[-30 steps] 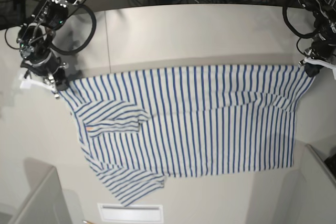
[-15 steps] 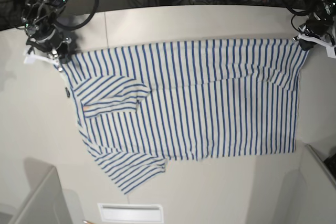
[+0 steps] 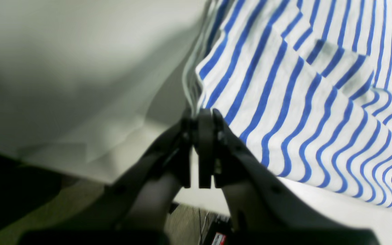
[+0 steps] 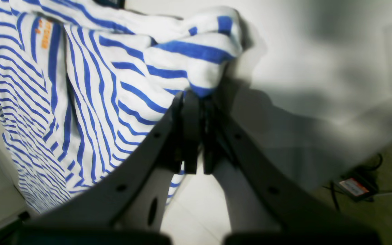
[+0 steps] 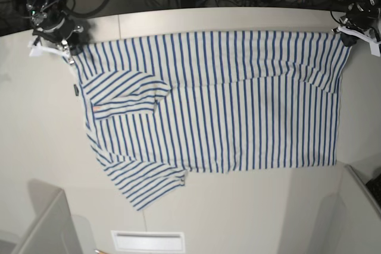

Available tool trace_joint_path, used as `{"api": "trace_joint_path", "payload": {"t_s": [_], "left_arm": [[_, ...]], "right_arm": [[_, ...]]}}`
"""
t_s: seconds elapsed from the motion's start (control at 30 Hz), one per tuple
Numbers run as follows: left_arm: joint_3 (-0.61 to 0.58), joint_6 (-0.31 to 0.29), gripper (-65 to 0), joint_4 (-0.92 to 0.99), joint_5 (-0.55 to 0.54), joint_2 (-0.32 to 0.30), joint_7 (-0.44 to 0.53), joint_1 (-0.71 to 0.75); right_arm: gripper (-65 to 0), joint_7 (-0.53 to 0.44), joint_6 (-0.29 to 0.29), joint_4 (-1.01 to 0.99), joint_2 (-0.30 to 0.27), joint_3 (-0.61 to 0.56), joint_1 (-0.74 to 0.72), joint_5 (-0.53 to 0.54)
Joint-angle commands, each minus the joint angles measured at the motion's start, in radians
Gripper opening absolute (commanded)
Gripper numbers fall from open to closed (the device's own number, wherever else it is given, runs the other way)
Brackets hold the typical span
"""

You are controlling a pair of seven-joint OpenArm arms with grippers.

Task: Fold the T-shirt properly
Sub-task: 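Drag the shoulder edge back toward the robot with both grippers, then release the shirt and move the right gripper to the sleeve side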

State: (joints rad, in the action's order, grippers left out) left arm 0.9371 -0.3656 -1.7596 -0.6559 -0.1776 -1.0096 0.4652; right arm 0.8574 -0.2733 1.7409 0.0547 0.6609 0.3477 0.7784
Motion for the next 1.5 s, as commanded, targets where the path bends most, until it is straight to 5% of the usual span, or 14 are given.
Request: {"api": "trace_joint_path", "payload": {"t_s": [0.0,1.07,1.1,1.13,1.27,1.37,1.47], "left_arm": [[0.009,0.004,-65.0,-0.015,-0.003,-0.015,0.016,0.011],[0.010,0.007,-65.0,-0.012,-0.003,0.000,0.016,0.080],[0.015,0.007,-65.0,-0.012,-0.003,0.000,0.016,0.080],[0.029,0.007,-65.0,-0.012,-0.003,0.000,0.015,0.080],[0.101,0.006,-39.0,-0.015,-0.003,0.023,0.013,0.080],[0.142,0.003,-24.8,-0.016,-0.003,0.026,0.013,0.080],[0.176,0.003,-20.7,-0.020,-0.009,0.026,0.013,0.080]], "right_arm": [[-65.0,-0.017,0.001,0.018,-0.008,0.004,0.006,-0.003],[-65.0,-0.010,0.001,0.034,-0.008,0.006,0.093,-0.003],[-64.1,-0.010,0.001,0.037,-0.008,0.006,0.096,-0.003],[-55.8,-0.013,0.001,0.041,-0.008,0.006,0.101,-0.003],[-29.3,-0.019,0.001,0.092,-0.006,0.006,0.121,-0.003],[-28.4,-0.019,0.001,0.143,-0.006,0.006,0.133,-0.003],[-30.6,-0.019,-0.001,0.186,-0.006,0.006,0.135,-0.003]]}}
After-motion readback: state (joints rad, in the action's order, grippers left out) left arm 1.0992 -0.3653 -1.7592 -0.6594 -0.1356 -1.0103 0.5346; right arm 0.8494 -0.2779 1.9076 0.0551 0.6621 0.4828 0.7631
